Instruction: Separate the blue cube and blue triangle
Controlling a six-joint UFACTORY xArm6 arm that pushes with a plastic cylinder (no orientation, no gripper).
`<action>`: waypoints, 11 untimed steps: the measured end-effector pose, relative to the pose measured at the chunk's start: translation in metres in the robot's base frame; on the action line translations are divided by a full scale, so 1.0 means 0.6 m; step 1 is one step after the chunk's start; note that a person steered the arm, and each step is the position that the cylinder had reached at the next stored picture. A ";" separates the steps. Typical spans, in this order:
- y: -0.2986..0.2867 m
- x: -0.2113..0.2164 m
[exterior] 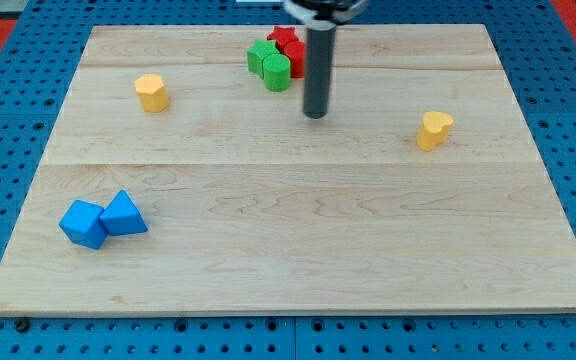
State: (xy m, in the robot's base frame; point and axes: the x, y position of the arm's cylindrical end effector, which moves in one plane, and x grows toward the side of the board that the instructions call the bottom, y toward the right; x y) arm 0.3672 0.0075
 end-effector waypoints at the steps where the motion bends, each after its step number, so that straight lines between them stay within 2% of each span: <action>1: -0.129 0.005; 2: -0.244 0.027; 4: -0.388 0.090; 5: -0.493 0.101; 6: -0.512 0.179; 7: -0.517 0.257; 8: -0.415 0.309; 10: -0.284 0.249; 11: -0.232 0.247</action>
